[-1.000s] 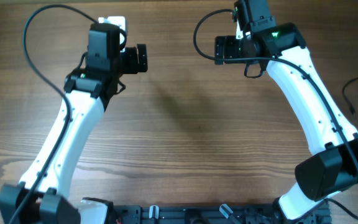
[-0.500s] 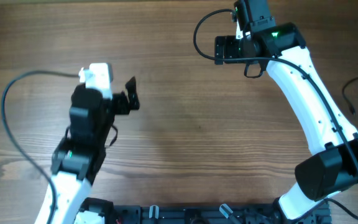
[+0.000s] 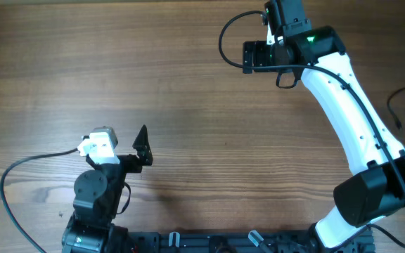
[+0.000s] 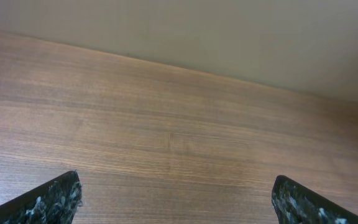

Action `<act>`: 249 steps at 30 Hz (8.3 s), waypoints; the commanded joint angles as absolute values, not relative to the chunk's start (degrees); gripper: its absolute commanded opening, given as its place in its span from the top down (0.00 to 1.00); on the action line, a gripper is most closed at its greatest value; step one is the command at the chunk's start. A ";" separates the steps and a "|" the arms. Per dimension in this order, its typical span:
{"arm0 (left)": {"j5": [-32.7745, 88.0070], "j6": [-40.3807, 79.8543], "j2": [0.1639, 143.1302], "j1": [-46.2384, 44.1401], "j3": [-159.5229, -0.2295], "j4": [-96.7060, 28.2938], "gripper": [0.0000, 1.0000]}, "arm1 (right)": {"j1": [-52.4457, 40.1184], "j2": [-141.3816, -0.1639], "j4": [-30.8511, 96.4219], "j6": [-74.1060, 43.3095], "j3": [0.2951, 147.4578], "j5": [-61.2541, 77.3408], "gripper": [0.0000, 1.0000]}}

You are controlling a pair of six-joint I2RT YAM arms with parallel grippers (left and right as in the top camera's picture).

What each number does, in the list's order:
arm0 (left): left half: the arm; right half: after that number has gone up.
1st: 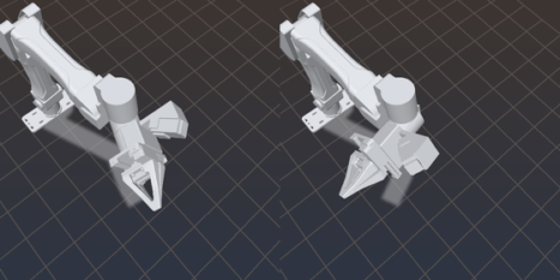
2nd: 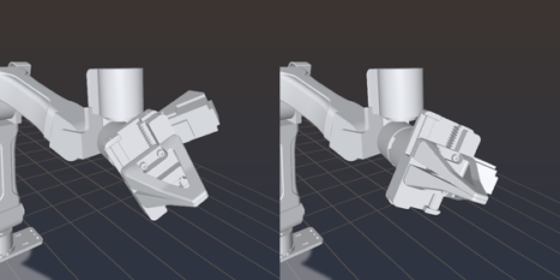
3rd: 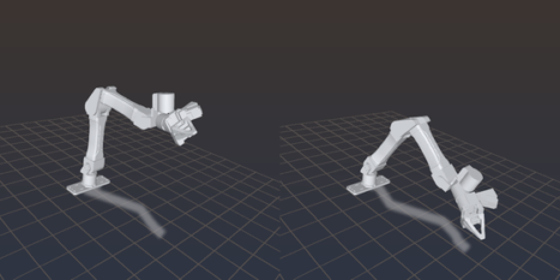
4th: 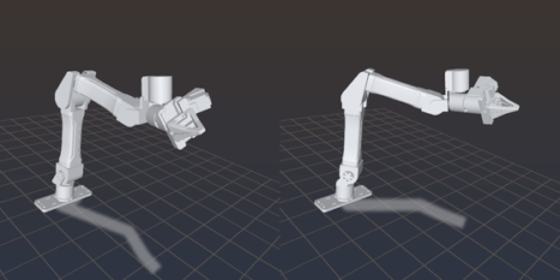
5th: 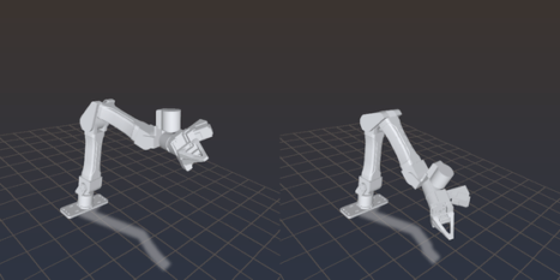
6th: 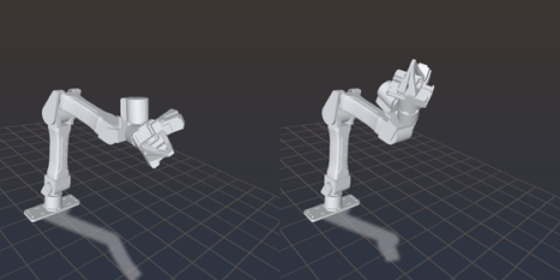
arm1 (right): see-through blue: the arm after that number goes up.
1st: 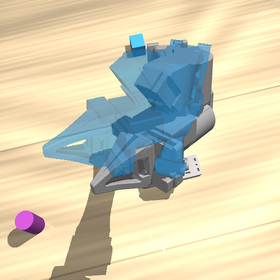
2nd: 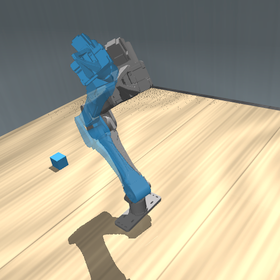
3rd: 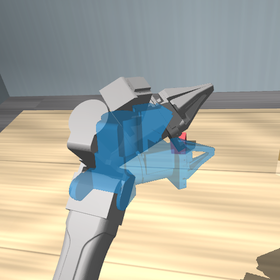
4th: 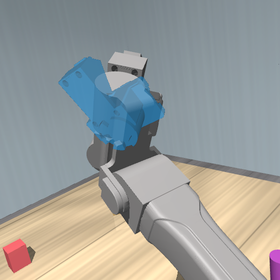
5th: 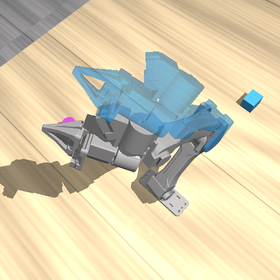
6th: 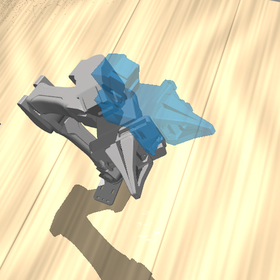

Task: Untangle cables

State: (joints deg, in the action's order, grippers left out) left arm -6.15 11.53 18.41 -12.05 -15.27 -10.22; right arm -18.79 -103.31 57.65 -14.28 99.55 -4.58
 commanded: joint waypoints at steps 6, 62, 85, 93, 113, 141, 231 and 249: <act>-6.50 12.86 8.01 -11.73 -9.87 -12.71 0.00 | -18.94 -104.40 57.56 -15.20 99.29 -4.19 0.00; -8.03 15.44 0.16 -0.19 -0.34 -0.80 0.00 | -18.90 -104.42 57.56 -15.18 99.29 -4.21 0.00; -7.77 -2.96 0.16 -0.10 -0.34 -3.64 0.00 | -18.90 -104.42 57.56 -15.18 99.29 -4.19 0.00; -7.97 -5.56 0.16 -0.10 -0.34 -3.64 0.00 | -18.90 -104.42 57.56 -15.18 99.29 -4.19 0.00; -7.09 -5.54 0.16 -0.10 -0.34 -3.68 0.00 | -18.90 -104.42 57.58 -15.18 99.29 -4.19 0.00; -6.04 -5.58 0.16 -0.10 -0.34 -3.66 0.00 | -18.90 -104.42 57.58 -15.18 99.29 -4.19 0.00; -6.04 -5.58 0.16 -0.10 -0.34 -3.66 0.00 | 0.36 -2.57 -1.30 -4.45 4.93 5.02 0.00; -6.04 -5.58 0.16 -0.10 -0.34 -3.66 0.00 | 0.73 -0.19 -7.38 -4.67 0.71 5.54 0.00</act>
